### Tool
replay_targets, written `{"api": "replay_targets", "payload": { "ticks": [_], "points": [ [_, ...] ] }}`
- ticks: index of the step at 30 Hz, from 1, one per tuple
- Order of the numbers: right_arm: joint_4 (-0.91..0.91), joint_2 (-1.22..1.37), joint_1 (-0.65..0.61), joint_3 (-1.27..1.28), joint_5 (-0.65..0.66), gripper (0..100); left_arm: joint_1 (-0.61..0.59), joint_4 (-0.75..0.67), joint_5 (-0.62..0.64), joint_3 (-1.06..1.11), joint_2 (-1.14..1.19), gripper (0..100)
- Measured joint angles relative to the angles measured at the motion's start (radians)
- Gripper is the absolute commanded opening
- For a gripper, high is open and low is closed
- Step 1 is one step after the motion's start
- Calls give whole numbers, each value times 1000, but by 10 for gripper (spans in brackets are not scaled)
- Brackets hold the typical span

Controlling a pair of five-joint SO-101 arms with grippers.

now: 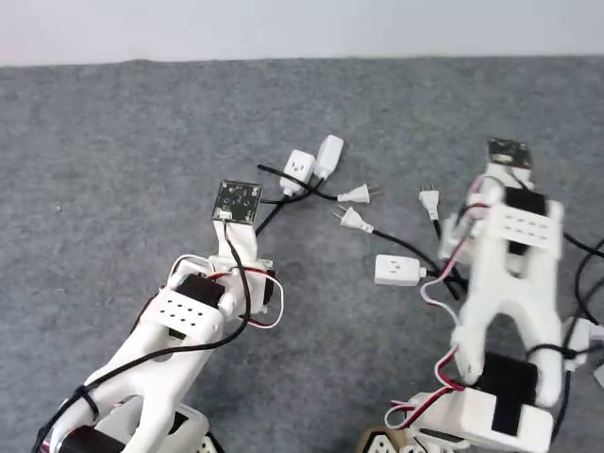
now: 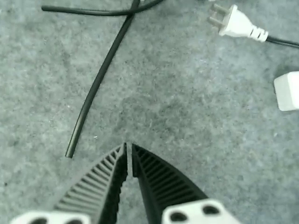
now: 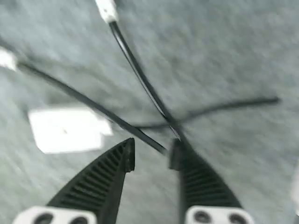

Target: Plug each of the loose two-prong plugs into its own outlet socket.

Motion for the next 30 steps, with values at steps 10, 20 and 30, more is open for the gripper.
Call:
{"api": "replay_targets", "payload": {
  "ticks": [10,20,30],
  "points": [
    [-140,224,-158,-28,-133,191,0,0,0,0,0,16],
    [-6,462,-207,-255,-133,174,0,0,0,0,0,16],
    [23,362,-213,-170,-95,15,0,0,-6,0,0,16]
  ]
}}
